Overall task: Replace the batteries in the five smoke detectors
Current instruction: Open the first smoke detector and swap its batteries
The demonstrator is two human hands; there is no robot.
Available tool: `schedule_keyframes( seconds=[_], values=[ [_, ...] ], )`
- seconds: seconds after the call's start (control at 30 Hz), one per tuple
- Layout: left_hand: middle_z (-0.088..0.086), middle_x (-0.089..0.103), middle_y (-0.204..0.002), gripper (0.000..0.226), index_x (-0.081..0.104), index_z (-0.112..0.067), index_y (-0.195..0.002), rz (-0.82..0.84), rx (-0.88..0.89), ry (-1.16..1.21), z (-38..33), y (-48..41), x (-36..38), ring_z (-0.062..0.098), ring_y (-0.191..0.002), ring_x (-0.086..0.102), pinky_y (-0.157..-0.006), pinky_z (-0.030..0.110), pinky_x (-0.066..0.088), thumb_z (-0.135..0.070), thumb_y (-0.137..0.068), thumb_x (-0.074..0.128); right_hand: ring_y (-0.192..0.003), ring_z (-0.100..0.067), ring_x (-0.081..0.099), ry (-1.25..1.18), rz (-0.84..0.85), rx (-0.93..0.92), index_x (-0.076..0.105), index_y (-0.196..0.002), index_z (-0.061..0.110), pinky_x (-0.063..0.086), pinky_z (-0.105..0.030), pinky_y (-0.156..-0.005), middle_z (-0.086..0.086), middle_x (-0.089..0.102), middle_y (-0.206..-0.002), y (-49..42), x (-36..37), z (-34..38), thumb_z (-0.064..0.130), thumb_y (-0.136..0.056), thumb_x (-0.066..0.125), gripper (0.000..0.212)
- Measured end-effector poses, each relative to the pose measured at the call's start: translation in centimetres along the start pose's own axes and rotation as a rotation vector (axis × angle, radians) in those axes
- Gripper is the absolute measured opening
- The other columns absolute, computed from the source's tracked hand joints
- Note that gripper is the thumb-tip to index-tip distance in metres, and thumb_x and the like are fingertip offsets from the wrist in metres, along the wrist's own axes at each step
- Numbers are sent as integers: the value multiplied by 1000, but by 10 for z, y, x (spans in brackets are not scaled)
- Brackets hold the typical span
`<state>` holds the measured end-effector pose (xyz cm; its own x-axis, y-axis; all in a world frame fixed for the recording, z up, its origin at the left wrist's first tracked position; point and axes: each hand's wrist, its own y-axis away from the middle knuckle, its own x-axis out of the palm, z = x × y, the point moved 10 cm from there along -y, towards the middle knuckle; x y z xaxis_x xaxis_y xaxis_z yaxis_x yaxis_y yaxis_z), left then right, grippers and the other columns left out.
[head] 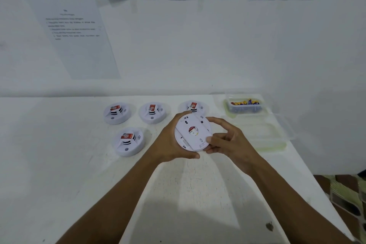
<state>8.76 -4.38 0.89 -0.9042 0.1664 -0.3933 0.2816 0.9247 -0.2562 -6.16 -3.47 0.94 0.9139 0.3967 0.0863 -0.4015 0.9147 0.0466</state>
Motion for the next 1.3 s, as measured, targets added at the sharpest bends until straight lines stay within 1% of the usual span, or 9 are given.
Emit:
schedule_keyframes(
  seconds=[0.17, 0.27, 0.4, 0.5, 0.6, 0.9, 1.07, 1.23, 1.3],
  values=[
    [-11, 53, -132, 101, 39, -24, -136, -44, -17, 1, 3, -3, -11, 13, -126, 49, -99, 30, 48, -16, -52, 93, -95, -12, 69, 457, -161, -203, 66, -119, 30, 60, -35, -83, 5, 67, -119, -8, -9, 25, 17, -81, 80, 42],
    [-8, 48, -135, 101, 37, -25, -137, -14, -14, -24, 5, -6, -8, 13, -126, 47, -100, 26, 47, -24, -53, 92, -116, -5, 56, 740, -173, -349, 68, -117, 32, 55, -24, -84, 9, 55, -135, -16, 5, 41, 28, -79, 81, 39],
    [-8, 49, -131, 98, 37, -22, -137, -25, -34, 21, 5, -10, -8, 4, -121, 49, -97, 19, 47, -23, -55, 91, -121, -12, 54, 762, -179, -351, 61, -131, 21, 53, -37, -96, 3, 57, -137, -28, 20, 42, 40, -78, 80, 59],
    [-15, 48, -125, 90, 40, -33, -125, -49, -57, 43, 5, -10, -14, -6, -116, 49, -91, 11, 44, -44, -48, 85, -119, -15, 57, 743, -206, -315, 59, -133, 18, 56, -39, -93, 3, 59, -136, -32, 17, 41, 40, -76, 82, 65],
    [-19, 44, -124, 90, 39, -38, -119, -48, -81, 32, 9, -9, -15, 0, -116, 49, -94, 14, 42, -60, -43, 82, -117, -14, 58, 758, -195, -302, 63, -128, 18, 57, -37, -90, 3, 61, -134, -35, 17, 39, 42, -70, 85, 66],
    [-6, 47, -127, 95, 38, -49, -123, -13, 6, -83, 2, -19, -20, 12, -120, 48, -96, 27, 47, -34, -45, 92, -121, -13, 54, 783, -73, -256, 58, -131, 25, 53, -43, -95, 7, 58, -134, -50, 25, 34, 39, -64, 87, 75],
    [-14, 43, -126, 95, 34, -57, -120, -50, 8, -119, 4, -21, -24, 13, -122, 43, -100, 27, 44, -43, -45, 89, -120, -13, 43, 984, -70, -378, 59, -134, 21, 43, -28, -95, 3, 46, -134, -51, 29, 45, 47, -68, 85, 75],
    [-22, 39, -125, 92, 31, -66, -115, -43, 5, -136, 11, -20, -23, 14, -124, 42, -105, 34, 42, -46, -45, 87, -112, -13, 57, 1076, -95, -404, 56, -137, 21, 47, -33, -99, 5, 66, -126, -46, 36, 50, 48, -71, 80, 74],
    [-19, 40, -126, 89, 31, -67, -116, -28, 3, -158, 15, -18, -22, 17, -124, 42, -107, 37, 41, -49, -47, 84, -103, -7, 61, 1048, -70, -389, 52, -139, 25, 48, -27, -95, 6, 70, -120, -46, 38, 50, 41, -74, 79, 72]
  ],
)
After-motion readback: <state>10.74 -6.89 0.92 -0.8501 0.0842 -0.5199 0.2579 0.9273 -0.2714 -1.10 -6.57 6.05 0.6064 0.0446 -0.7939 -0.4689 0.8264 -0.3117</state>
